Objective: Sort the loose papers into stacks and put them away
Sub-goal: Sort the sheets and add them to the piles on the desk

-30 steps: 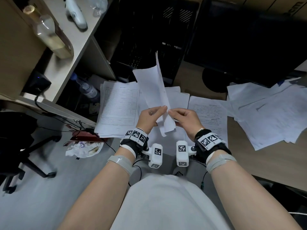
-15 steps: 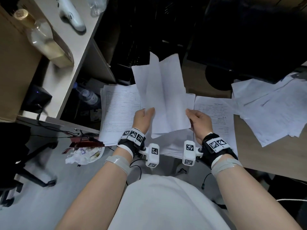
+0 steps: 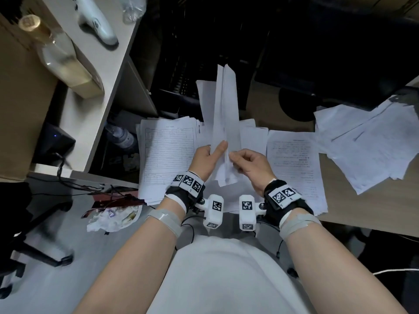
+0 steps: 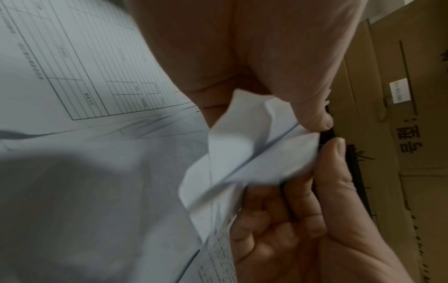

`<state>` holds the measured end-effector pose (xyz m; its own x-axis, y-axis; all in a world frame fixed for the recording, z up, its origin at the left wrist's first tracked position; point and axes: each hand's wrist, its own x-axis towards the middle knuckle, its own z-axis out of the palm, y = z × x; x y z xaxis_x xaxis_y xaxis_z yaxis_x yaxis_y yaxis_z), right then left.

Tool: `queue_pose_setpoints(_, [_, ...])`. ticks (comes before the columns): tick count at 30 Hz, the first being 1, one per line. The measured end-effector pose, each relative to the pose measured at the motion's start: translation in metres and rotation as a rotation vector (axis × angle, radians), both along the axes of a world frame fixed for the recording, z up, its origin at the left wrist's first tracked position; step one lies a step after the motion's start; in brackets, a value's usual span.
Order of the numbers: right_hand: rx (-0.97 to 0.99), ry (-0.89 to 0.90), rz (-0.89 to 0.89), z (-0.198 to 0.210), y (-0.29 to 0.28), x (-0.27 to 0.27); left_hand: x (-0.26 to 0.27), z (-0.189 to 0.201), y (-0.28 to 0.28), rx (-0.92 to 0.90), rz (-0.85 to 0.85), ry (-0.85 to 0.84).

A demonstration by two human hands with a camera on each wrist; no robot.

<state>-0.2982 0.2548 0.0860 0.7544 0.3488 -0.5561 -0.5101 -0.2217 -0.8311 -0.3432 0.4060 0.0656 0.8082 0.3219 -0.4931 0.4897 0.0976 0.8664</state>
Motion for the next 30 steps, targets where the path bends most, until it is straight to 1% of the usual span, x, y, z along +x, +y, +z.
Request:
queue_pose_setpoints(3, [-0.011,-0.042,0.056,0.004,0.001,0.001,0.001,0.001,0.003,0.014,-0.01,-0.024])
queue_pose_setpoints(5, [0.006,-0.061,0.062,0.009,0.002,0.001,0.001,0.002,0.005,0.022,-0.017,-0.029])
queue_pose_setpoints(9, [0.019,-0.068,0.03,0.012,0.005,0.001,0.003,0.003,0.005,0.055,-0.014,-0.016])
queue_pose_setpoints(14, [-0.03,-0.084,-0.011,0.009,0.004,0.002,0.004,0.009,0.004,0.03,-0.007,-0.009])
queue_pose_setpoints(15, [-0.043,-0.096,-0.05,0.008,0.004,0.003,0.004,0.006,0.004,0.021,-0.005,-0.014])
queue_pose_setpoints(17, [-0.102,-0.115,-0.199,0.001,0.0,0.006,0.003,0.003,0.006,0.026,0.003,-0.019])
queue_pose_setpoints(19, [-0.249,-0.145,-0.381,-0.008,-0.014,0.012,0.0,-0.001,0.012,0.07,0.035,0.01])
queue_pose_setpoints(21, [-0.371,-0.149,-0.496,-0.017,-0.035,0.015,-0.005,-0.005,0.018,0.108,0.046,0.044])
queue_pose_setpoints(22, [-0.391,-0.122,-0.492,-0.021,-0.042,0.015,-0.008,-0.006,0.019,0.124,0.038,0.052])
queue_pose_setpoints(25, [-0.387,-0.04,-0.34,-0.028,-0.046,0.008,-0.014,-0.017,0.017,0.121,-0.046,0.109])
queue_pose_setpoints(27, [-0.366,0.021,-0.252,-0.031,-0.041,0.001,-0.015,-0.017,0.013,0.107,-0.127,0.153])
queue_pose_setpoints(28, [-0.347,0.087,-0.227,-0.033,-0.039,-0.002,-0.016,-0.017,0.011,0.058,-0.148,0.189])
queue_pose_setpoints(30, [-0.319,0.213,-0.222,-0.043,-0.04,-0.008,-0.018,-0.017,0.007,-0.089,-0.131,0.238])
